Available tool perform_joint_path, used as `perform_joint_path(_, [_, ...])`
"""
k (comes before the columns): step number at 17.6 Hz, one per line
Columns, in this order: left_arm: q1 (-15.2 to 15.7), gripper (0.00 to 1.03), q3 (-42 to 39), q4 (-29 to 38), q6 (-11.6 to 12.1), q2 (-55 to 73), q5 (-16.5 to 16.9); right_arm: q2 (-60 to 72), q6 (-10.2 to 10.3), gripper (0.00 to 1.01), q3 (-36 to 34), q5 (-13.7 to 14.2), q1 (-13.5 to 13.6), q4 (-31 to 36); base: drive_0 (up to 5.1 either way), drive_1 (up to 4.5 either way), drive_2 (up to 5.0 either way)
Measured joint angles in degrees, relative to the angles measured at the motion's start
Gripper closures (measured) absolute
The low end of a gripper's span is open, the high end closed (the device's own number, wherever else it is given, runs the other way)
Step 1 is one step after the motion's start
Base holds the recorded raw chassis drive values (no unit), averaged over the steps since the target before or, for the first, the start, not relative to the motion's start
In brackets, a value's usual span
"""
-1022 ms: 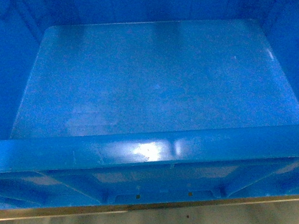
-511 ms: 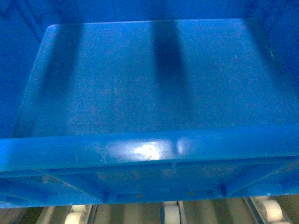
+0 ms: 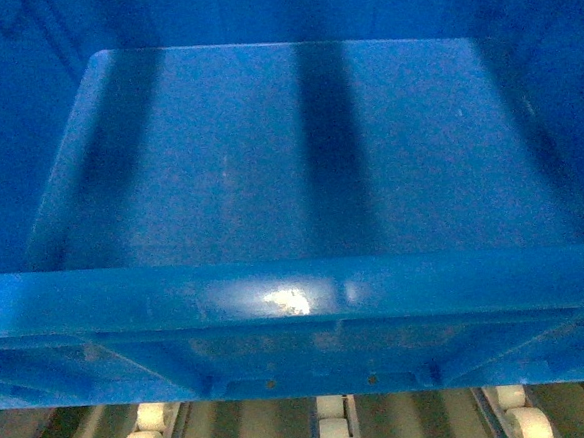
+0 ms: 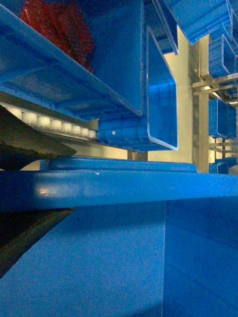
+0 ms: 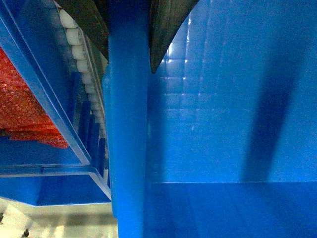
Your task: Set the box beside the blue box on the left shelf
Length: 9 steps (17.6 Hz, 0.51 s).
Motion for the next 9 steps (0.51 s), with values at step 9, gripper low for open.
perform_joint_path(9, [0.0,0.86,0.0,0.0,0.0,0.0,0.0,0.0,0.0,0.93,0.0,0.0,0.0,0.0,0.0,0.0,0.0])
